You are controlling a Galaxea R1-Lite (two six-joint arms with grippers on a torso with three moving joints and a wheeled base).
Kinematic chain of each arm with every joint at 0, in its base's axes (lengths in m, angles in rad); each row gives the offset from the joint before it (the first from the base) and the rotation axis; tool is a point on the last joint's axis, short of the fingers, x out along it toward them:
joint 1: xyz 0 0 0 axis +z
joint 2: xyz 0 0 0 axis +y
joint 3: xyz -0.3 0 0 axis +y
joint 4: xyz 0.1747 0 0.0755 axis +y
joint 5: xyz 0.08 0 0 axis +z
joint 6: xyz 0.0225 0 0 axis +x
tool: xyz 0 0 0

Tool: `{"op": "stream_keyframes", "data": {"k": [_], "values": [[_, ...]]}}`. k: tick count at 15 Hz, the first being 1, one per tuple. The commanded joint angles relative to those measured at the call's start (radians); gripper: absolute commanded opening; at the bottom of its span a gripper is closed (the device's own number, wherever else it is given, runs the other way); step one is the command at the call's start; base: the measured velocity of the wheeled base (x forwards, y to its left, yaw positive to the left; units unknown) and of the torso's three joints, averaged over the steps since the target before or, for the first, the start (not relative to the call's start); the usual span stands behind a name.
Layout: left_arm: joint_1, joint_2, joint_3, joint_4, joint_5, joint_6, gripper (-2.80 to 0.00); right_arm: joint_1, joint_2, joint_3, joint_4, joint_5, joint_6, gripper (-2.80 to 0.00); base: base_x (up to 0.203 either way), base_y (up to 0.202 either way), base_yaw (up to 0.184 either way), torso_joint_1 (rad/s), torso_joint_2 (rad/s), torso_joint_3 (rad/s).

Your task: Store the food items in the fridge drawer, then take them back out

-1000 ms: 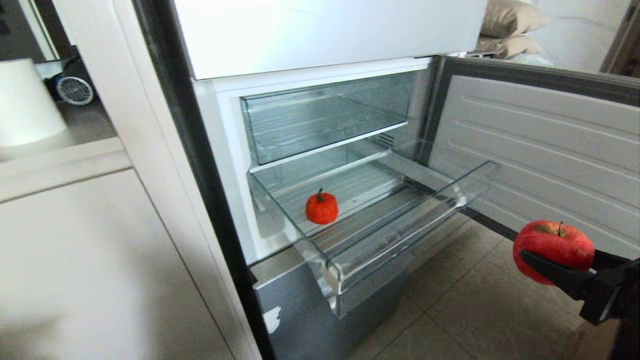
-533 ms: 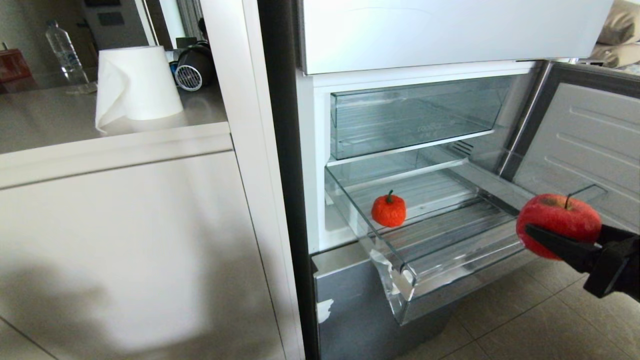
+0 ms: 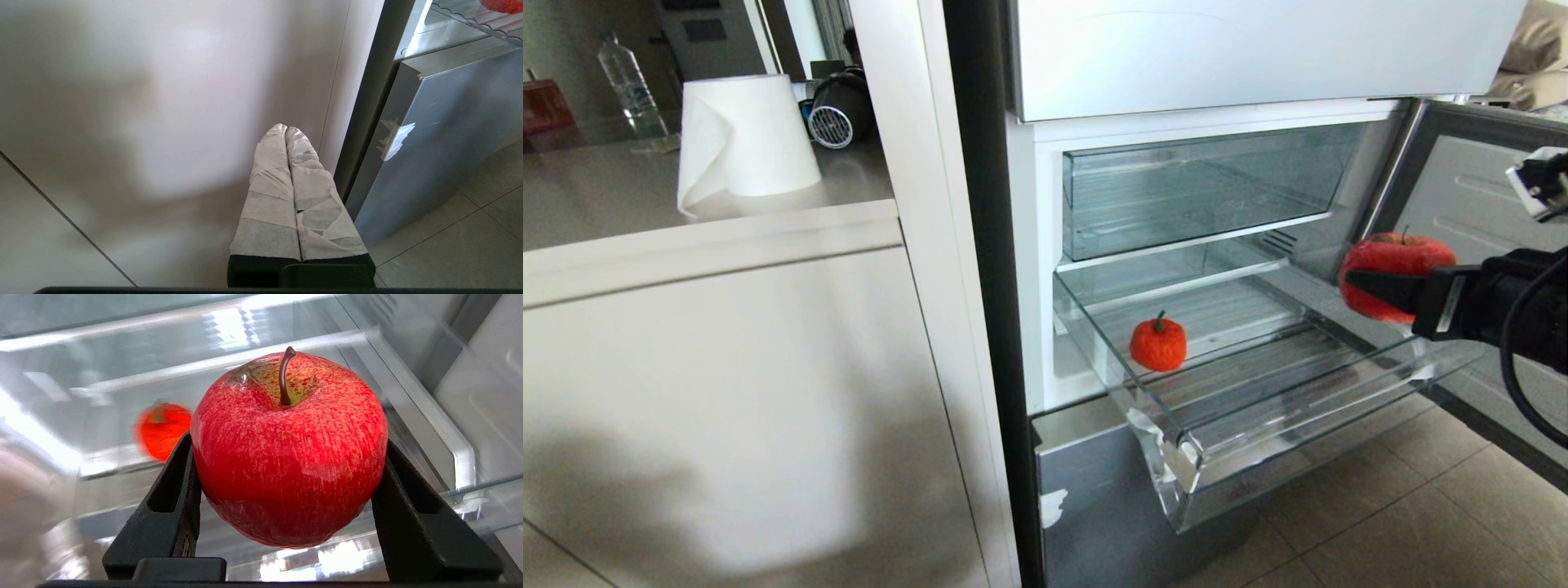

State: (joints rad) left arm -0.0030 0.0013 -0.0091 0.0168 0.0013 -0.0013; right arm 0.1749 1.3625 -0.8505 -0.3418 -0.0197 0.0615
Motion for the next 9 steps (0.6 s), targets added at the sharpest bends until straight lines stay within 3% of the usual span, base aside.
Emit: {"op": "stream_keyframes", "data": {"k": [1, 9], "values": [[0.0, 0.0, 0.0, 0.0, 0.0, 0.0, -2.8, 0.001, 0.141, -0.069, 0.008, -0.022, 0.003, -2.8, 0.0, 0.0, 0.0, 0.0, 0.0, 0.0], [0.0, 0.0, 0.0, 0.0, 0.0, 0.0, -2.8, 0.054, 0.474, -0.342, 0.008, -0.098, 0.001, -2.8, 0.0, 0.0, 0.0, 0.0, 0.0, 0.0]]}}
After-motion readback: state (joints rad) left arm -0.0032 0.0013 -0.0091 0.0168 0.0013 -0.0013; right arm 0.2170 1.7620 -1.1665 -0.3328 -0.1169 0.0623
